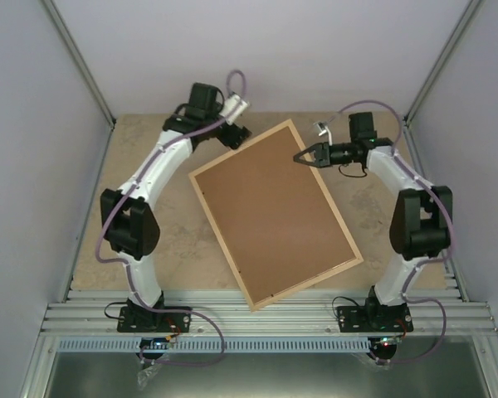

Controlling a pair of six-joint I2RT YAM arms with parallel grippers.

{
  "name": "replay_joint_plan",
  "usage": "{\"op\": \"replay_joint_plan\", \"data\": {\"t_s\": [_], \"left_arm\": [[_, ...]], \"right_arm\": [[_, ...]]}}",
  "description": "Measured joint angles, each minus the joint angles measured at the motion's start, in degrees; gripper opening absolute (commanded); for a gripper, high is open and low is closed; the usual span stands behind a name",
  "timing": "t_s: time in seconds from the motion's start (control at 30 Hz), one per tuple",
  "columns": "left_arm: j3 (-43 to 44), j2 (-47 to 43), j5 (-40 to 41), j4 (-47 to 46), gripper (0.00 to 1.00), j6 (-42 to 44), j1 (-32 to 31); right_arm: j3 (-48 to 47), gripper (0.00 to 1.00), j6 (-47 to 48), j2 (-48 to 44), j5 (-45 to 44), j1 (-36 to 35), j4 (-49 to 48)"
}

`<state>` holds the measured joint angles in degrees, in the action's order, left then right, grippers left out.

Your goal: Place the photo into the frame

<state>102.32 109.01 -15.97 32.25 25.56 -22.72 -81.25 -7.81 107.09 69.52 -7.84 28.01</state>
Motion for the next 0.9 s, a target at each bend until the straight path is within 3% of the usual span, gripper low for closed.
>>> {"op": "replay_joint_plan", "data": {"t_s": [0.13,0.3,0.67,0.9], "left_arm": [[4.3,-2.7,1.6,1.7,0.99,-6.6,5.7],[4.8,-7.7,5.4,3.5,0.99,-12.8,11.6],[-10.3,-27.2,9.9,4.8,0.99,-18.0,14.1],[-17.4,-37.5,11.9,4.7,0.99,-19.0,14.1]], "right_arm": [[-0.1,0.01,0.3,-7.5,-4.0,0.5,2.0],[-1.0,0.00,1.2,-15.1,-10.5,0.3,3.4],[-18.1,0.01,6.0,-20.5,-23.1,-4.0,9.4],[-19.7,0.00,21.8,-27.2,-41.0,-12.5,4.1]]}}
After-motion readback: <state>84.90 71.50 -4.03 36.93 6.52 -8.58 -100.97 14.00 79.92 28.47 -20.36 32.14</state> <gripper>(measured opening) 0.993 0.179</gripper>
